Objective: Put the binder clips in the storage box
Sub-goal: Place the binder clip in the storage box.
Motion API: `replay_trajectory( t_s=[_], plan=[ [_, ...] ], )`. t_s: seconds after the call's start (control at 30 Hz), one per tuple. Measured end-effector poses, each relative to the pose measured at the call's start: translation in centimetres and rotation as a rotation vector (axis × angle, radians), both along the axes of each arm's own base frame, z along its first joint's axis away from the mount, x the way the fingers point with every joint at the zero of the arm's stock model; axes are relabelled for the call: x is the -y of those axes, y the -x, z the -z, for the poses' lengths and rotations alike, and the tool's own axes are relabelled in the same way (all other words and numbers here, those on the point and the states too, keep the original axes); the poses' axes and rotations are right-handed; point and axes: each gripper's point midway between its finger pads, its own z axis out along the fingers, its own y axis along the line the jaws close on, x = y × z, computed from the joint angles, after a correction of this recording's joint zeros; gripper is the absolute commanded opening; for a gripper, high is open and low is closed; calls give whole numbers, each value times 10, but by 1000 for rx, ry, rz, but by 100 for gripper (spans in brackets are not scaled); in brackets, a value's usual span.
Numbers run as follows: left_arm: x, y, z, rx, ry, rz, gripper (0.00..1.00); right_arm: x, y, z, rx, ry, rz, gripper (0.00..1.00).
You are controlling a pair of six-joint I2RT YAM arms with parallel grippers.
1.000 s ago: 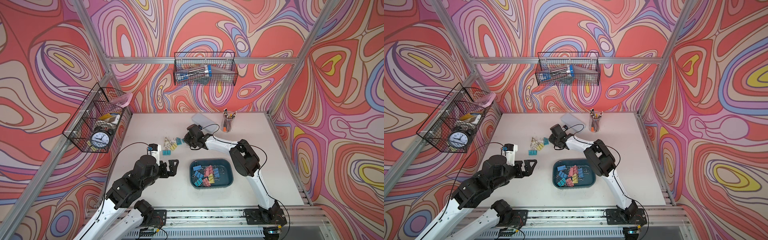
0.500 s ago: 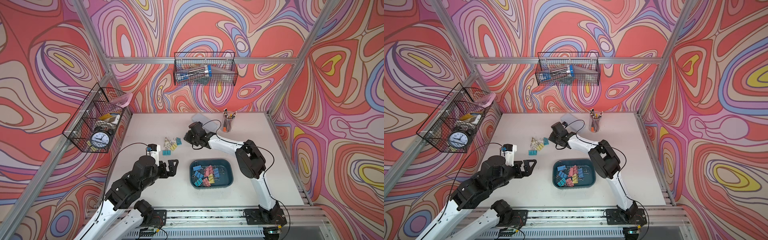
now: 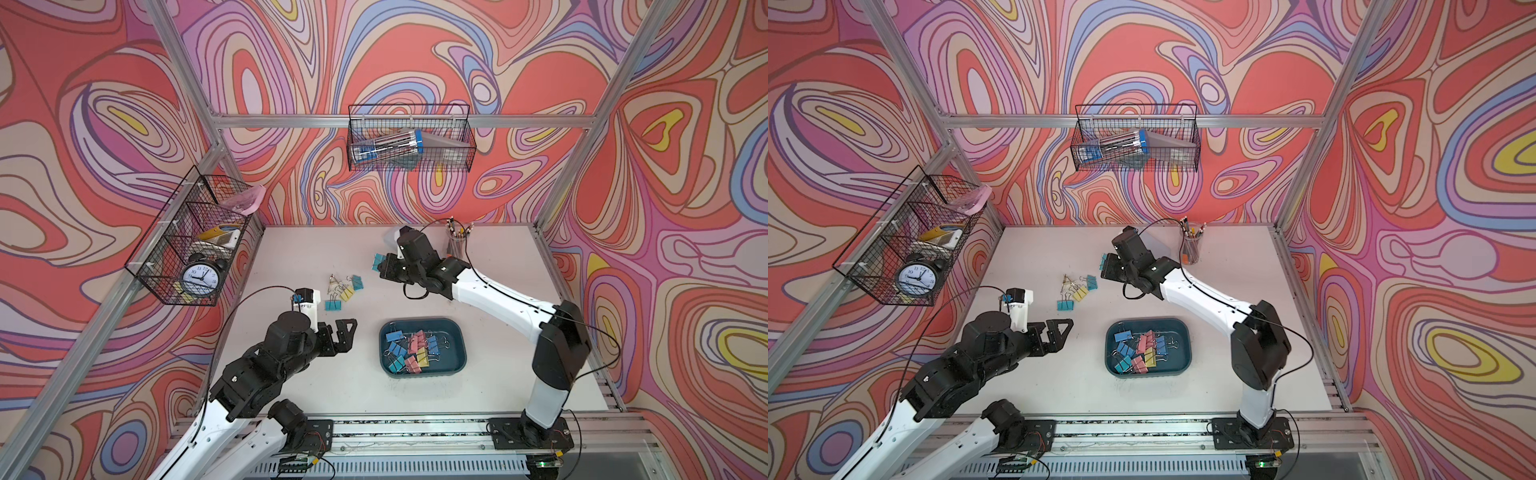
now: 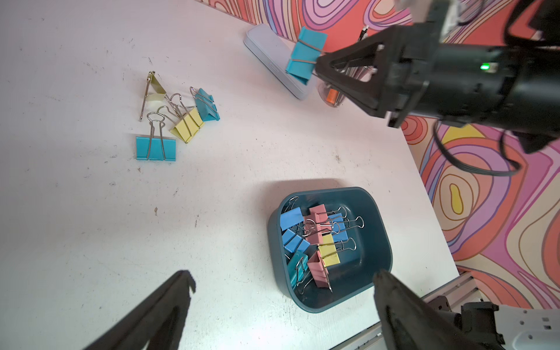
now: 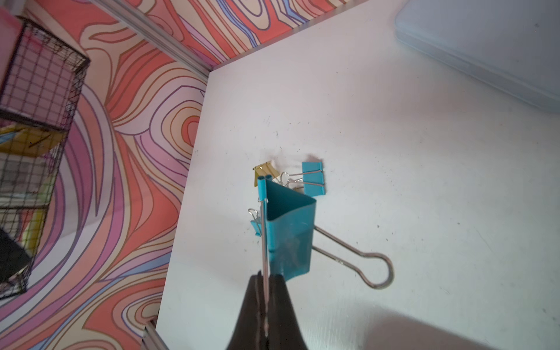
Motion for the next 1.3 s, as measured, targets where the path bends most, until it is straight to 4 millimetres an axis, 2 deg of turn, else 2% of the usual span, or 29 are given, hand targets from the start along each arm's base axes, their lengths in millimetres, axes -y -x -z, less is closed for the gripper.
replay_trajectory(
  t_s=[0.13, 0.27, 0.43, 0.63, 0.8, 0.97, 1.17, 1.3],
  plan=[
    [1, -3, 1, 1, -11, 1, 99, 32, 44, -23, 5, 30, -46, 0],
    [5, -8, 6, -5, -24, 6, 99, 68, 82, -21, -39, 85, -62, 0],
    [11, -15, 18, -26, -37, 11, 99, 112, 128, 8, -145, 184, -69, 0],
    [18, -23, 27, -54, -49, 21, 99, 149, 161, 59, -299, 333, -49, 0],
    [19, -24, 29, -57, -52, 20, 99, 163, 182, 100, -414, 405, -61, 0],
    [19, -28, 37, -85, -68, 1, 98, 163, 196, 134, -511, 420, -81, 0],
    [15, -35, 58, -161, -120, -51, 95, 156, 201, 155, -559, 387, -90, 0],
    [11, -41, 61, -188, -138, -81, 94, 153, 201, 167, -580, 377, -92, 4]
  ],
)
